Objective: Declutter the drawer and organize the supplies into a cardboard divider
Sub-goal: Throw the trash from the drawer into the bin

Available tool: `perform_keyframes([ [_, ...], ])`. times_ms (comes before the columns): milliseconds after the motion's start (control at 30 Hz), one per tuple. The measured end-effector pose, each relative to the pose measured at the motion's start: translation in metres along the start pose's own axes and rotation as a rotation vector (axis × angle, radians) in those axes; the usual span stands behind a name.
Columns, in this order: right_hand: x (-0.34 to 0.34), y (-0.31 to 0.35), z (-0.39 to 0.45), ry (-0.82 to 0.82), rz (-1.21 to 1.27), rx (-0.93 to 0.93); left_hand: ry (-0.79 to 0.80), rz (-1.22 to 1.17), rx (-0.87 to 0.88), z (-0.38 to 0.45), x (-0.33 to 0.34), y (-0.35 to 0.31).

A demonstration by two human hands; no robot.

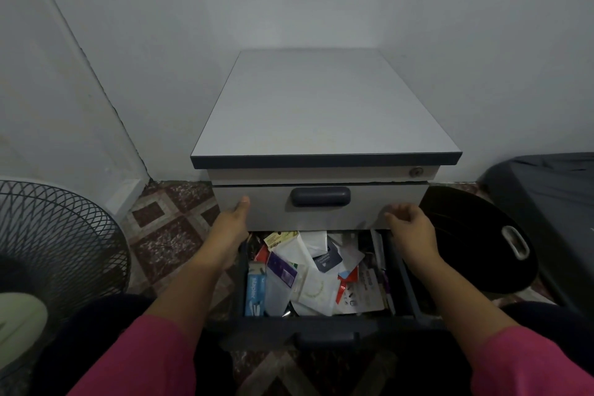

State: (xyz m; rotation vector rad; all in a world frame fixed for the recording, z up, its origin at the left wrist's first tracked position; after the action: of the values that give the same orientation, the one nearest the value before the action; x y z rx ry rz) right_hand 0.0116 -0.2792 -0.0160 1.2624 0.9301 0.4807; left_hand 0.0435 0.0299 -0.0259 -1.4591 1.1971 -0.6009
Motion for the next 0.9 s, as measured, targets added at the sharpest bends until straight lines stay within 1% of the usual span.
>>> perform_keyframes([
  [167, 0.0, 0.001, 0.003, -0.007, -0.021, -0.021, -0.007, -0.054, -0.048, 0.003, 0.0, 0.0],
  [233, -0.002, 0.004, 0.005, -0.072, -0.051, -0.043, -0.018, -0.069, -0.066, 0.003, -0.001, -0.002],
  [300, -0.006, 0.007, 0.008, -0.176, -0.069, -0.055, -0.026, -0.063, -0.072, 0.005, -0.003, -0.003],
  [367, -0.01, 0.009, 0.01, -0.243, -0.03, -0.042, -0.021, -0.065, -0.082, 0.007, -0.004, -0.003],
  [533, -0.007, 0.006, 0.011, -0.18, 0.089, -0.051, 0.006, -0.041, -0.065, 0.011, -0.007, -0.001],
  [800, -0.006, 0.001, 0.011, -0.152, 0.094, -0.078, 0.014, -0.033, -0.042, 0.016, -0.007, 0.002],
  [900, -0.006, 0.001, 0.007, -0.147, 0.092, -0.073, 0.005, 0.017, -0.015, 0.012, -0.008, 0.002],
])
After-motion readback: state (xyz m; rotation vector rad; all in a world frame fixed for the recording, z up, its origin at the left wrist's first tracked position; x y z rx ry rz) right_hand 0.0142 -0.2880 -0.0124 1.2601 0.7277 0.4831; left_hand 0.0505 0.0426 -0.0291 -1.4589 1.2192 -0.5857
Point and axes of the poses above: each hand's wrist, its own z-axis towards the middle knuckle, its own x-axis out of the palm, y = z × x, the point moved 2 cm from there along z, towards the middle knuckle, and after that the axes turned 12 degrees about -y, right-handed, at the moved point
